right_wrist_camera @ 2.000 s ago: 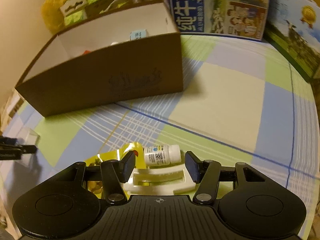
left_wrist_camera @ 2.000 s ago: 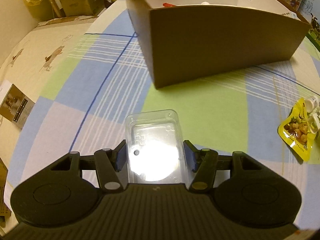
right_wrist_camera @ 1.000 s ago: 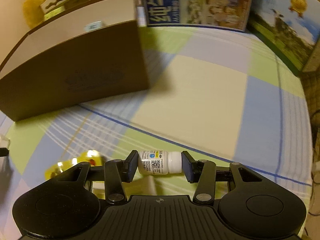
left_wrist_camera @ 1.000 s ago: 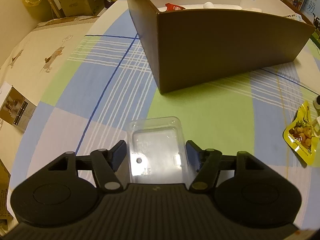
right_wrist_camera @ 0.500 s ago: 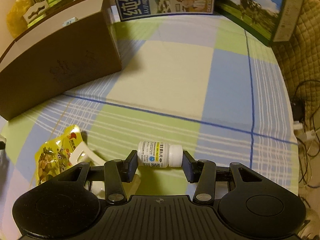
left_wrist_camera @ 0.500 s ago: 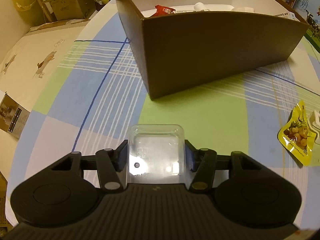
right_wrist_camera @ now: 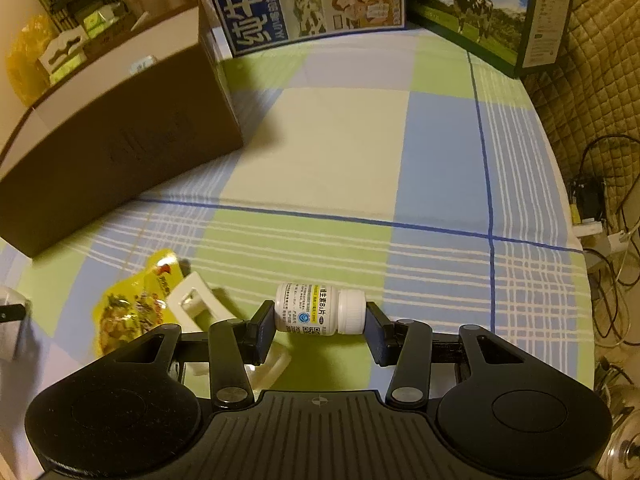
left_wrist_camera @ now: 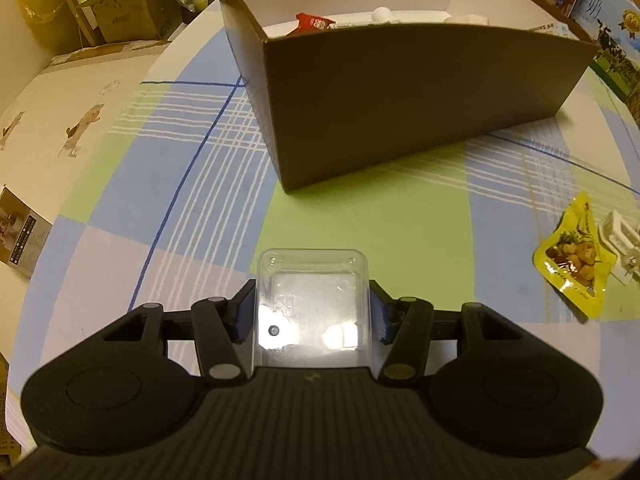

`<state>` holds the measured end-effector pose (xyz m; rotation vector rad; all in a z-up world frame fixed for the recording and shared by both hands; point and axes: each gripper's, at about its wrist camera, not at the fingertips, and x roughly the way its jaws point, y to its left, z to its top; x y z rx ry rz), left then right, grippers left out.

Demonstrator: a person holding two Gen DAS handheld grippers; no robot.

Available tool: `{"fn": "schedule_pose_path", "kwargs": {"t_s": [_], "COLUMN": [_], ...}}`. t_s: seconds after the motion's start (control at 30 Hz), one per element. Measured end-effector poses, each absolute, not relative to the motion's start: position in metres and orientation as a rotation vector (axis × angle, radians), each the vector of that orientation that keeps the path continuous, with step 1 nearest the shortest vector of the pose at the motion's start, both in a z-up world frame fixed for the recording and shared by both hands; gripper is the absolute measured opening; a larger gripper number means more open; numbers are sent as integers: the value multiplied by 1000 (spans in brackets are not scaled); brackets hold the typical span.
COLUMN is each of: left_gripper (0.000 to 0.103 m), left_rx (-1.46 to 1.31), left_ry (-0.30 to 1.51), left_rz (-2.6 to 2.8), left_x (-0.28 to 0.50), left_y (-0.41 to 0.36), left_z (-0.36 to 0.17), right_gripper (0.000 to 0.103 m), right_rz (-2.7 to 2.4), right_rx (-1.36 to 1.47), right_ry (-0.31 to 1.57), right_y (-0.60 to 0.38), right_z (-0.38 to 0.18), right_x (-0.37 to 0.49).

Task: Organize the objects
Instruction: 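Lift container and pill bottle and carry both toward the brown box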

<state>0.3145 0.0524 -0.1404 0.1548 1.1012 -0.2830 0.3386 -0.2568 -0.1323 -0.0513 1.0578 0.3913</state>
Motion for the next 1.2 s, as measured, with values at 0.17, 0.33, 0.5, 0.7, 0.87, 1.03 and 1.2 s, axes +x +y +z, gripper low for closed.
{"fn": "schedule_pose_path", "kwargs": {"t_s": [0.17, 0.33, 0.5, 0.7, 0.87, 1.03, 1.2], "left_gripper": [51, 51, 51, 51, 51, 51, 51], "left_rx": [134, 117, 97, 76, 60, 54, 56], "left_ry": [1083, 1046, 1002, 957, 933, 907, 887], "left_rz": [-296, -327, -359, -387, -397, -410, -413], "left_x": [309, 306, 303, 303, 306, 312, 321], "left_y": [50, 47, 45, 43, 45, 43, 42], "left_z": [-129, -110, -88, -63, -46, -32, -22], "right_gripper": [44, 44, 44, 44, 44, 44, 44], "right_rz": [411, 444, 486, 541, 591, 649, 707], "right_rx": [-38, -28, -28, -29, -34, -44, -56], "right_ry": [1035, 1009, 978, 940, 915, 891, 865], "right_y": [-254, -245, -232, -217, -201, -181, -156], "right_z": [-121, -106, -91, -76, -65, -55, -46], "right_x": [332, 324, 318, 313, 311, 313, 316]}}
